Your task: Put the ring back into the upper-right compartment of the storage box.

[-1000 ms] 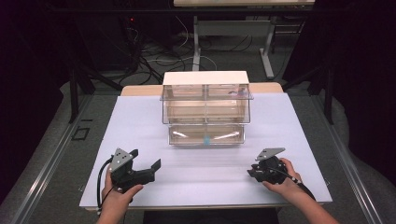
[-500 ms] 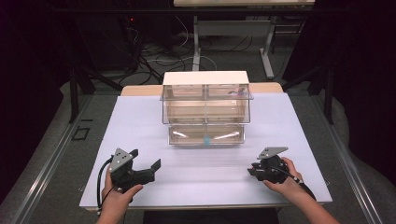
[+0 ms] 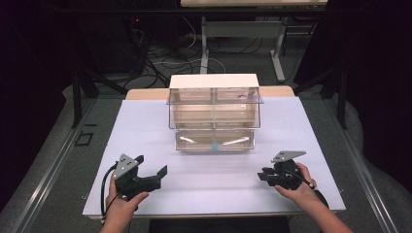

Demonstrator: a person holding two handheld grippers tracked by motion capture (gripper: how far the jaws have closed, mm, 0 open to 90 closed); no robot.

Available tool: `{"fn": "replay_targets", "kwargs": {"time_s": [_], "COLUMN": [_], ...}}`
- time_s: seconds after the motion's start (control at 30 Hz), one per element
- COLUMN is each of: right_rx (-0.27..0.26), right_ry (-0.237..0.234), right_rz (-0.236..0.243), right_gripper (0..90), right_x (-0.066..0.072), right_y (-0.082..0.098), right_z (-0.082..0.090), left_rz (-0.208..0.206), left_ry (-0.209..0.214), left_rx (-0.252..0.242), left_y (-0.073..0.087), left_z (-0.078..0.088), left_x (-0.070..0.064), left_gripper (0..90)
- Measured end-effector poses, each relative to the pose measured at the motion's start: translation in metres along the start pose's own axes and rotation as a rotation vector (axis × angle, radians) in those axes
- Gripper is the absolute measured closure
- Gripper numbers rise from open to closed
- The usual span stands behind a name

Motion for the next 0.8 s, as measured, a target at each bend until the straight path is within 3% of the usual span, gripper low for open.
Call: {"fn": "replay_targets", "kwargs": {"time_s": [0.5, 0.6, 0.7, 0.8], "right_rx": [-0.062, -0.049, -0.071, -0.079], "right_ry": [-0.014, -0.020, -0.013, -0.015], "right_rz": [-0.076, -0.094, -0.084, -0.106], "right_gripper": [68.8, 68.8, 68.8, 68.8], "right_x": [0.003, 0.004, 0.002, 0.002], "right_y": [-0.007, -0.008, -0.009, -0.010], "right_z": [0.011, 0.014, 0.013, 0.016], "left_rz": [0.001, 0.000, 0.000, 0.000], "left_ry": [0.001, 0.002, 0.001, 0.001], "left_rx": [0.001, 0.003, 0.002, 0.002], "left_y": [0.000, 0.000, 0.000, 0.000], "left_z": [0.000, 0.000, 0.000, 0.000], "left_x": [0.000, 0.000, 0.000, 0.000], "left_gripper": [4.9, 4.9, 4.9, 4.9]}}
Point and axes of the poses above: each handheld gripper's, and its own axes: z roughly backward along the jaws, y roughly out of its underside, x roughly to its left, the point moved 5 cm from there along -z, roughly forward along the jaws, and after that the axes turned 6 degrees about -x, right-handed, at the moved point
